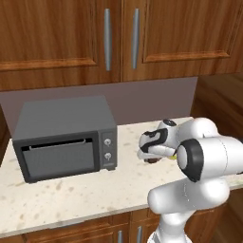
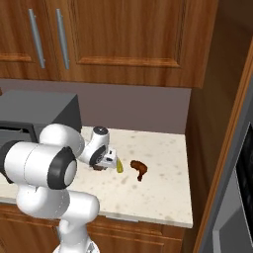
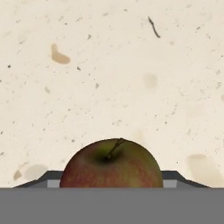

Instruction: Open the fridge, remove the apple, lemon wedge, and chicken drumstick, and place them on any counter.

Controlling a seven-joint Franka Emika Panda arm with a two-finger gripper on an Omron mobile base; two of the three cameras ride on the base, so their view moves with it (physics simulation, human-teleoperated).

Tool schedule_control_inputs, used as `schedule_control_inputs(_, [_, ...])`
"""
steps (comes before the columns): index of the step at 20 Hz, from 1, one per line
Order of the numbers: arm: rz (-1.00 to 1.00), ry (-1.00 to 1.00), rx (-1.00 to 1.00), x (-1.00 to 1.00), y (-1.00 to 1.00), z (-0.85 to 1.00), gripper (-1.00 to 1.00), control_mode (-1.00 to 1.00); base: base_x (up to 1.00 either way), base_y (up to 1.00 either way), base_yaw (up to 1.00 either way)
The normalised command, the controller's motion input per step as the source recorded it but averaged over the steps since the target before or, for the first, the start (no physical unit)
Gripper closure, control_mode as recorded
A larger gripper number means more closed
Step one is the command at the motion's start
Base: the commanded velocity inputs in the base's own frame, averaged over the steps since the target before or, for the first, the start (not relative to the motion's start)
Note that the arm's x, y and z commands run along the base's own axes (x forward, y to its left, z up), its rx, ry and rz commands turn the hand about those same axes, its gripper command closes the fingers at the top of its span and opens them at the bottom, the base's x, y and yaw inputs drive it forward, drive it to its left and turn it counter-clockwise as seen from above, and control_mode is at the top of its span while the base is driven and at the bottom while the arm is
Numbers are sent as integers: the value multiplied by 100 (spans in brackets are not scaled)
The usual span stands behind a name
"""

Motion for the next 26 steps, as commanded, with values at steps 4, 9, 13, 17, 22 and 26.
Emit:
schedule_control_inputs(4, [0,0,0,2,0,-31,-100,-100,0,0,0])
schedule_control_inputs(9, [0,-4,0,1,0,-14,-100,-100,0,0,0])
schedule_control_inputs(13, [0,-15,0,-37,0,27,-100,-100,0,0,0])
schedule_control_inputs(17, [0,-10,0,-51,0,37,-100,-100,0,0,0])
schedule_control_inputs(22, [0,-10,0,-50,0,76,-100,-100,0,0,0])
schedule_control_inputs(26, [0,0,0,-33,0,100,-100,-100,0,0,0])
